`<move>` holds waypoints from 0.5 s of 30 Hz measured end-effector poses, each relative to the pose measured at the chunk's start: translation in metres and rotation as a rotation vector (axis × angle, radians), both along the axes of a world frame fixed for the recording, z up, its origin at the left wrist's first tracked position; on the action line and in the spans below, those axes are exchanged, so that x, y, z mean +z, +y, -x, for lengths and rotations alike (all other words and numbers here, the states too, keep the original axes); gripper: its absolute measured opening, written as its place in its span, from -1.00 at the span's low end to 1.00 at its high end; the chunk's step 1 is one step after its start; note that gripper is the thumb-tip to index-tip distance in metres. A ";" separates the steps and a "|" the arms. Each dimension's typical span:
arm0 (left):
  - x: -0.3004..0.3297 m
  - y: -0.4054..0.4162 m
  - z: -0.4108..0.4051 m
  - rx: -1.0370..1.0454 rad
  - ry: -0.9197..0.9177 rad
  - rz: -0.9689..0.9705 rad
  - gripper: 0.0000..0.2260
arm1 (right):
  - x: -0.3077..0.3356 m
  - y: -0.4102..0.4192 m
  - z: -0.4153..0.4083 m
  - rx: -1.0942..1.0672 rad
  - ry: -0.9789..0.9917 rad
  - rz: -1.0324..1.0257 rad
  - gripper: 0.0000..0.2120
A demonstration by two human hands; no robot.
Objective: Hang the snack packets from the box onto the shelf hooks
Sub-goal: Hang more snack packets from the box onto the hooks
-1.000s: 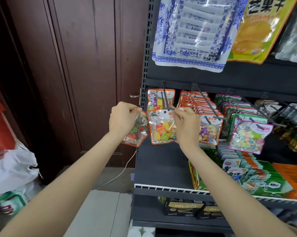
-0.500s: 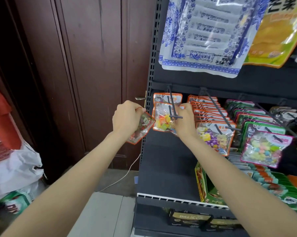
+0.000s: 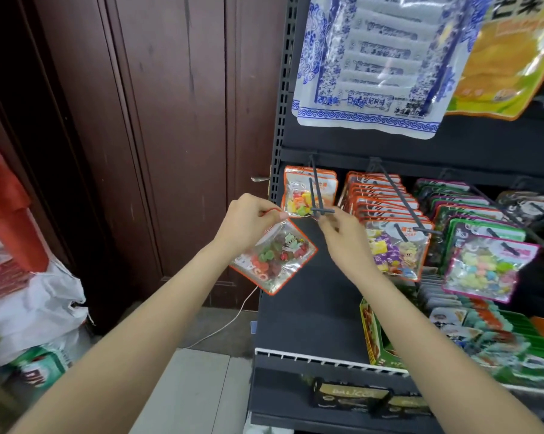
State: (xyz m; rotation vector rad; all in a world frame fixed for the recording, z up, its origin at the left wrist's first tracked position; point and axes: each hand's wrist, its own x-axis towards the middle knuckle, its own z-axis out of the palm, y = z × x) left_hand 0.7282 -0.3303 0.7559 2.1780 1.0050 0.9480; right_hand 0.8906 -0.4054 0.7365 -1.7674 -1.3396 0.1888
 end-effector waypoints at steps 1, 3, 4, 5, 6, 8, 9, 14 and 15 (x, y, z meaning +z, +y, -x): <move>0.000 -0.006 -0.002 -0.026 -0.007 0.012 -0.75 | -0.006 -0.013 0.005 0.064 0.040 -0.010 -0.70; 0.000 -0.018 -0.009 -0.068 -0.034 0.034 -0.67 | -0.009 -0.040 0.013 0.171 0.075 0.019 -0.77; 0.001 -0.025 -0.013 -0.087 -0.047 0.042 -0.66 | -0.010 -0.048 0.013 0.180 0.078 0.026 -0.85; 0.001 -0.032 -0.018 -0.106 -0.060 0.040 -0.68 | -0.012 -0.054 0.009 0.170 0.085 0.013 -0.92; 0.000 -0.039 -0.023 -0.121 -0.078 0.036 -0.74 | -0.012 -0.061 0.006 0.146 0.081 -0.006 -0.95; -0.004 -0.054 -0.031 -0.123 -0.113 0.046 -0.84 | -0.013 -0.077 -0.002 0.065 0.136 -0.035 -0.89; -0.007 -0.060 -0.034 -0.106 -0.109 0.043 -0.81 | -0.017 -0.086 -0.008 0.031 0.164 -0.057 -0.86; -0.022 -0.090 -0.048 -0.169 -0.094 0.146 -0.60 | -0.026 -0.137 -0.027 -0.079 0.279 -0.148 -0.89; -0.023 -0.096 -0.053 -0.213 -0.122 0.187 -0.57 | -0.027 -0.146 -0.029 -0.097 0.313 -0.181 -0.88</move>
